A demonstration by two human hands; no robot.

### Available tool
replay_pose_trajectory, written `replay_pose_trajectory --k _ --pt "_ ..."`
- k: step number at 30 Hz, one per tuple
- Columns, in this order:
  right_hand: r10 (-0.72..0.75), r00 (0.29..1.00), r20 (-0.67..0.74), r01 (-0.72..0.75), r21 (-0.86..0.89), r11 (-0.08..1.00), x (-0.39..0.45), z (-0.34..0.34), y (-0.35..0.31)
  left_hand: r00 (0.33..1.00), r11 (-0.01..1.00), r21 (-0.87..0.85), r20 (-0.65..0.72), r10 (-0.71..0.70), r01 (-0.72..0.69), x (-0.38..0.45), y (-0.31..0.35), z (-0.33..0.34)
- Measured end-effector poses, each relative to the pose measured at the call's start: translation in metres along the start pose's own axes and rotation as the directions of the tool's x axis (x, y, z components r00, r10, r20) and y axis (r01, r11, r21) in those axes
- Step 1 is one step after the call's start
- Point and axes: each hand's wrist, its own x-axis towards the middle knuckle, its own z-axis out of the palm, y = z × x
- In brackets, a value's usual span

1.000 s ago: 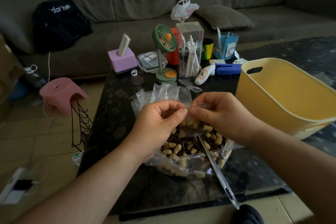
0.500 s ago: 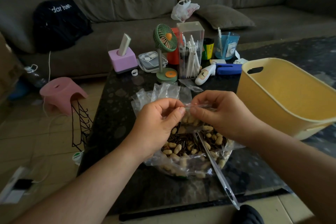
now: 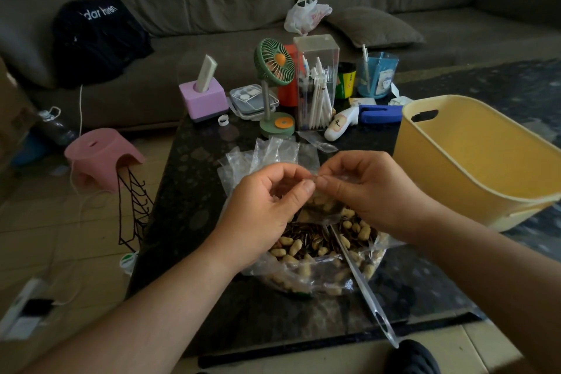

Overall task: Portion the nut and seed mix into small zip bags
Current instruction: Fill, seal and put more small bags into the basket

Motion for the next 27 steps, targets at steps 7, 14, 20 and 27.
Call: replay_pose_trajectory --k 7,14,20,27 --pt "0.001 1.000 -0.016 -0.004 -0.190 0.982 0.003 -0.001 -0.004 0.999 0.987 0.158 0.008 0.042 -0.042 0.003 -0.004 -0.004" --pt "0.063 0.998 0.003 -0.058 -0.333 0.941 0.005 -0.003 -0.005 0.999 0.980 0.196 -0.020 0.040 -0.036 0.001 0.000 -0.004" --pt "0.059 0.997 0.059 -0.042 -0.261 0.964 0.004 -0.004 -0.005 0.998 0.983 0.168 0.003 0.069 -0.068 0.000 0.002 -0.002" --pt "0.199 0.977 0.073 -0.211 0.266 0.941 0.005 -0.004 -0.002 0.920 0.802 -0.451 0.217 -0.328 0.392 -0.006 0.014 0.015"
